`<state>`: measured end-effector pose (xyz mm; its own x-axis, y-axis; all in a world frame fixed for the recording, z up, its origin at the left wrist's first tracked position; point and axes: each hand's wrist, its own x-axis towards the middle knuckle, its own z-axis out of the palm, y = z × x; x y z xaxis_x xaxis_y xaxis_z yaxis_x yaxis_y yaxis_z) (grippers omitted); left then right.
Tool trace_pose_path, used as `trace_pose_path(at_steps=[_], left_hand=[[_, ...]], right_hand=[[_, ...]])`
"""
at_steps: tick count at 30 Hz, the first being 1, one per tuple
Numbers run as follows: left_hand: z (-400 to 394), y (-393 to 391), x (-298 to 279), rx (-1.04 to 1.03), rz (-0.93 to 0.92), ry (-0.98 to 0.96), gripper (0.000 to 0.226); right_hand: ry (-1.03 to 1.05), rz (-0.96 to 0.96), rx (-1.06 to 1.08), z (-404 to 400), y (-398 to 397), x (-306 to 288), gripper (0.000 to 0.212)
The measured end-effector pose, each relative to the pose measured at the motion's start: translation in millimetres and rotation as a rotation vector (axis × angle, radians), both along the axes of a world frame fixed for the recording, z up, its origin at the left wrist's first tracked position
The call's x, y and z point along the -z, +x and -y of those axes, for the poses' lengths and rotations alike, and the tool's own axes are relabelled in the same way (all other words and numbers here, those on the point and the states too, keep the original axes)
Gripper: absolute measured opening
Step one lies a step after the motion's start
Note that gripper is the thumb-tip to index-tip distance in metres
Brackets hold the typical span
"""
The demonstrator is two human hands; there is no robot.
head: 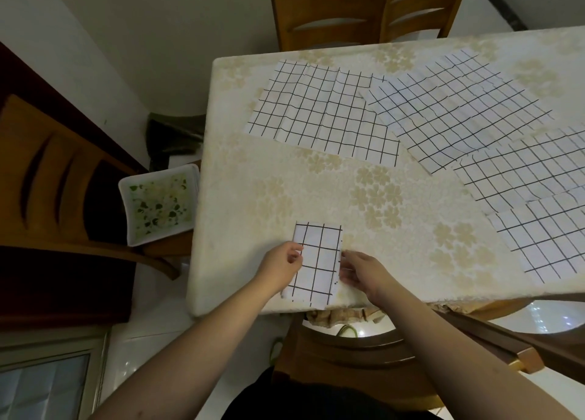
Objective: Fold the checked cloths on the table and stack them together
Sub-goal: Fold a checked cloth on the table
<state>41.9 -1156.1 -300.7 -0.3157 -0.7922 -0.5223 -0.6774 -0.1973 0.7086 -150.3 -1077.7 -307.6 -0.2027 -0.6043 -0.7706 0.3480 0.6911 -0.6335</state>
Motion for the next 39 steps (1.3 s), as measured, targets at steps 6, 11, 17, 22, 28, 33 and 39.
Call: trace_pose_path(at_steps=[6, 11, 17, 22, 28, 33, 39], left_hand=[[0.8, 10.2, 9.7, -0.126, 0.061, 0.036, 0.047], [5.9, 7.5, 12.2, -0.111, 0.083, 0.011, 0.056], [32.0, 10.0, -7.1, 0.089, 0.06, -0.222, 0.09], [66.3, -0.1, -32.5, 0.406, 0.028, -0.286, 0.106], [77.0, -1.3, -26.3, 0.375, -0.129, 0.055, 0.027], [62.5, 2.8, -16.1, 0.046, -0.389, 0.237, 0.019], [40.3, 0.9, -8.7, -0.266, -0.454, 0.44, 0.019]], right_hand=[[-0.006, -0.123, -0.179, 1.7, 6.0, 4.4, 0.018], [-0.044, -0.343, -0.317, 8.1, 16.2, 1.4, 0.019], [-0.248, -0.581, -0.592, 20.4, 4.4, -20.6, 0.01], [-0.421, -0.66, -0.839, 31.7, -12.1, -43.2, 0.014], [-0.476, -0.771, -0.922, 39.0, -24.9, -59.7, 0.014], [-0.313, -0.595, -0.713, 24.4, -51.5, -46.2, 0.028], [-0.16, 0.076, -0.146, 0.1, -54.6, -16.3, 0.039]])
